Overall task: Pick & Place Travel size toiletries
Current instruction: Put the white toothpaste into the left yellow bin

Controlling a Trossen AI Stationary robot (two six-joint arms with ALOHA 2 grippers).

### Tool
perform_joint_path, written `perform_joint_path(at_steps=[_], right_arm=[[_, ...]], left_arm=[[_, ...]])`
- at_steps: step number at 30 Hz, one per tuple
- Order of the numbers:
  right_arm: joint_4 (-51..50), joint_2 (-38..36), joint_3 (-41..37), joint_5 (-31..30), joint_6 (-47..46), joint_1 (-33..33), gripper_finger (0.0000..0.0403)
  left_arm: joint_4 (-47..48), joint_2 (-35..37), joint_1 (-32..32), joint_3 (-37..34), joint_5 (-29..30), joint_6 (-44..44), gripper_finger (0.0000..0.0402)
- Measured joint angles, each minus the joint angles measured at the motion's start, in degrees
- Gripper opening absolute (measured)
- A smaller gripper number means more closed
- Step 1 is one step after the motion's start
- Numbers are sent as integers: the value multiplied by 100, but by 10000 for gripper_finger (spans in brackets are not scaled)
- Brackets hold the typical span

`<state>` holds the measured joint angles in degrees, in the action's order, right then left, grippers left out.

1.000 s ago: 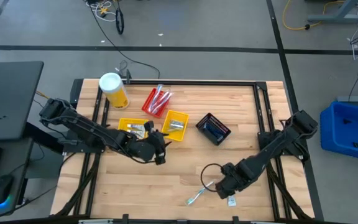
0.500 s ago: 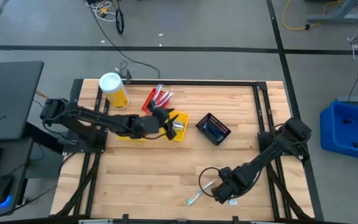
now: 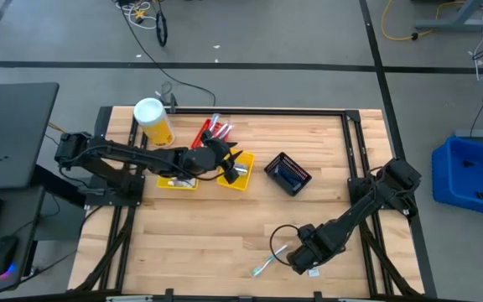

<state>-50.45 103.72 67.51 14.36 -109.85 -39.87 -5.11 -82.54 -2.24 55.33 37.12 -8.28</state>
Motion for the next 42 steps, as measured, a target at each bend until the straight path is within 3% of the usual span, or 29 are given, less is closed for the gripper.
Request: perform_joint_path(at_steps=[7,19,28,36,42], right_arm=[[1039,-7,-505,-294,-253,6,145],[858,-6,-571,-124,136,13,142],[-94,0,-239,-111,303,19,140],[470,-2,-497,-383,449,19,142],[536,-6,-770,-386,578,-3,165]], left_arm=[[5,0,-2,0,-278,10,153],[7,0,-2,0,-506,-3,153],[11,0,-2,0,-520,-79,153],[68,0,-2,0,-555,-156,153],[119,0,-2,0,-557,-159,153]])
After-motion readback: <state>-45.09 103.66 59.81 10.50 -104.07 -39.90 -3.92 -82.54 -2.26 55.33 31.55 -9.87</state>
